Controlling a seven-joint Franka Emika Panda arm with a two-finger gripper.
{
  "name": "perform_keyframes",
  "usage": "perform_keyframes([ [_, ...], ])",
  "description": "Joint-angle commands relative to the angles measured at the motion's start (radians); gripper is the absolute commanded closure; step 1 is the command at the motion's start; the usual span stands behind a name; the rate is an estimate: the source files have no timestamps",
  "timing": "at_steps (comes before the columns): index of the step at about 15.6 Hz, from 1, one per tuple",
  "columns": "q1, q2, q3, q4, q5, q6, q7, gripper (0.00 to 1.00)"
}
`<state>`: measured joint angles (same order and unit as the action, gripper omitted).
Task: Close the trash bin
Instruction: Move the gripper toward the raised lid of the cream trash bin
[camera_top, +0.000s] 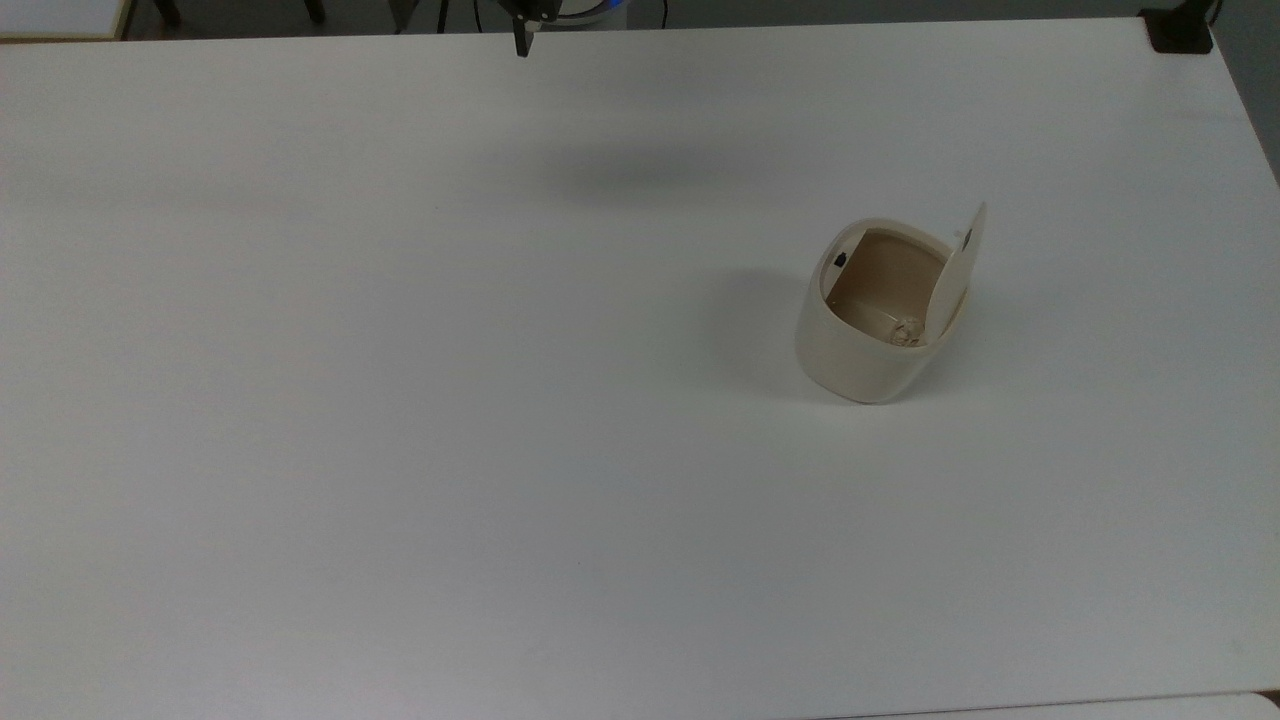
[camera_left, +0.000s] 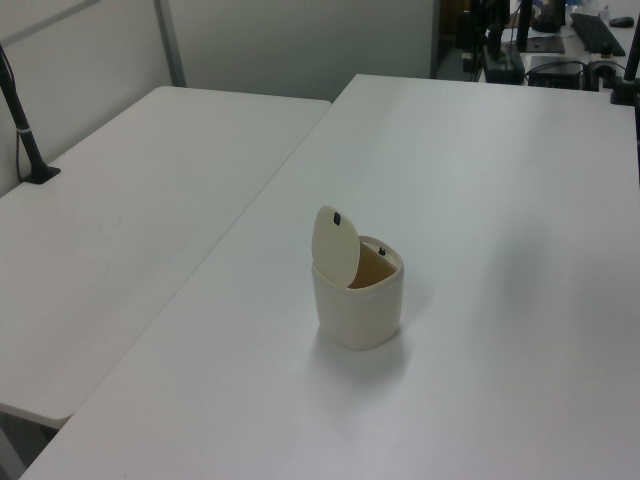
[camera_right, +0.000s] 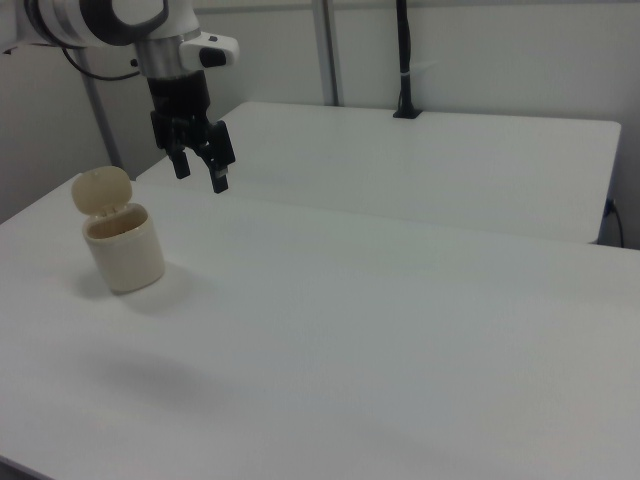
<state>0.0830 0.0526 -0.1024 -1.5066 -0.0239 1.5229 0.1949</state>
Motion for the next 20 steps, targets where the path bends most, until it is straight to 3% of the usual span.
perform_keyframes([
  [1, 0.011, -0.016, 0.006, -0.038, -0.005, 0.042, -0.082, 0.0],
  [10, 0.011, -0.014, 0.006, -0.038, -0.005, 0.04, -0.118, 0.0],
  [17, 0.056, 0.052, 0.013, -0.04, -0.002, 0.04, -0.476, 0.01],
  [18, 0.076, 0.064, 0.013, -0.038, -0.001, 0.042, -0.538, 0.08],
  [20, 0.125, 0.088, 0.013, -0.035, 0.002, 0.045, -0.671, 0.33],
])
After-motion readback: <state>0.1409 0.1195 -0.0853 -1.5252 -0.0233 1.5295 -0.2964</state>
